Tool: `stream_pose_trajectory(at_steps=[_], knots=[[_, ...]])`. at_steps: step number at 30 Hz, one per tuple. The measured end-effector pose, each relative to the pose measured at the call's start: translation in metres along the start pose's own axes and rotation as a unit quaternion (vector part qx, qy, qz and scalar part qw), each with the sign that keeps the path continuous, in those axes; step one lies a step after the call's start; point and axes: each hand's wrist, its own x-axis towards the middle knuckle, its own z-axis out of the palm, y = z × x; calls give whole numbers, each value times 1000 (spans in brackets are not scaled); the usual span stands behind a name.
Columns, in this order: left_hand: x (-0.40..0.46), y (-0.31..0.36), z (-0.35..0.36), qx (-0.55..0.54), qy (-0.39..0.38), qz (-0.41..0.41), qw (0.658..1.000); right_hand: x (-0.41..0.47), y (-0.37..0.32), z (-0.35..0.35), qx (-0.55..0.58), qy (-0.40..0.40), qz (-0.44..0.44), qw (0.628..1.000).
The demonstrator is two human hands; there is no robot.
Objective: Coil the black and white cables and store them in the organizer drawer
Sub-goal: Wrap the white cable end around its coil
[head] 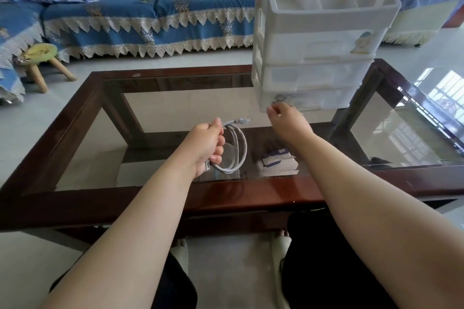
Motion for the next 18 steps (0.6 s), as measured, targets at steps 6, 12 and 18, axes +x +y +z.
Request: stream_pose_trajectory(at_steps=[6,12,18], knots=[[4,-2,4,15,-16,-4,1000,25,59,5,-202,-10,73,977],[12,-3,0,26,-1,-11,1000,47,64,7,-241,0,77,967],[14,-2,1,30,2,-13,999,50,59,13,-207,-12,110,972]])
